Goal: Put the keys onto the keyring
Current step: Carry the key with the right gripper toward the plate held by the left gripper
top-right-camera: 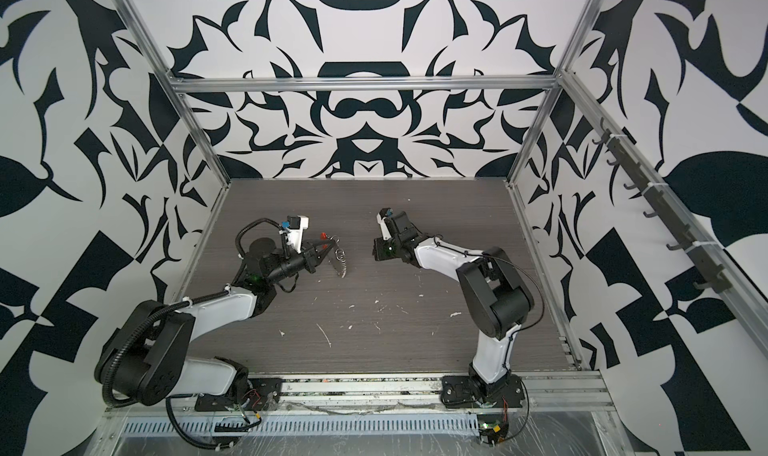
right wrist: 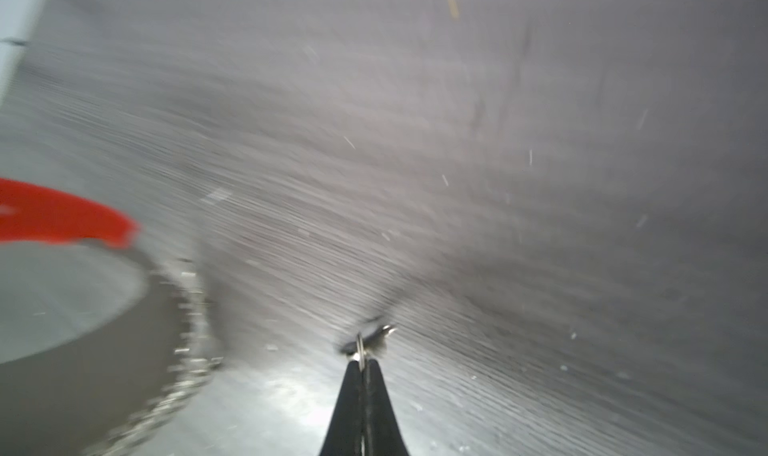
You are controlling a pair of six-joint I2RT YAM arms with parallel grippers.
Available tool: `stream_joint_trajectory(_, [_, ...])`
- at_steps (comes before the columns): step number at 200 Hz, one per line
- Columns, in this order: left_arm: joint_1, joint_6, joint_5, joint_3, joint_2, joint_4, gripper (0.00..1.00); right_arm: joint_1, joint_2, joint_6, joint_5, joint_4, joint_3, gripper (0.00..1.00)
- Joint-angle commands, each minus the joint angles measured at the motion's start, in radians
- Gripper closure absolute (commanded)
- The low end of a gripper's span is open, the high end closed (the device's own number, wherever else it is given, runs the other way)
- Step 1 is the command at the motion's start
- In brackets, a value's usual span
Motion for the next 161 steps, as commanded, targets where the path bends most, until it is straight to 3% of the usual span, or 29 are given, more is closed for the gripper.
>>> stream_joint_trajectory(1, [0.002, -0.002, -0.035, 0.018, 0.013, -0.046, 1.00, -0.002, -0.104, -0.020, 0.044, 0.036, -0.004, 1.00])
stream_joint_trajectory(28, [0.002, -0.011, -0.032, 0.080, 0.032, -0.154, 1.00, -0.002, -0.187, -0.068, -0.071, -0.038, 0.011, 1.00])
stream_joint_trajectory(64, [0.002, -0.022, -0.120, 0.170, 0.033, -0.221, 1.00, -0.002, -0.292, -0.088, -0.167, -0.105, 0.018, 1.00])
stream_joint_trajectory(99, [0.000, 0.145, -0.118, 0.207, 0.015, -0.252, 1.00, -0.002, -0.376, -0.092, -0.205, -0.134, -0.005, 1.00])
stream_joint_trajectory(132, [0.001, 0.332, 0.020, 0.225, 0.002, -0.284, 1.00, -0.003, -0.428, -0.064, -0.197, -0.139, -0.043, 1.00])
stream_joint_trajectory(161, [0.000, 0.439, 0.125, 0.163, -0.016, -0.154, 1.00, -0.003, -0.470, -0.051, -0.215, -0.165, -0.043, 1.00])
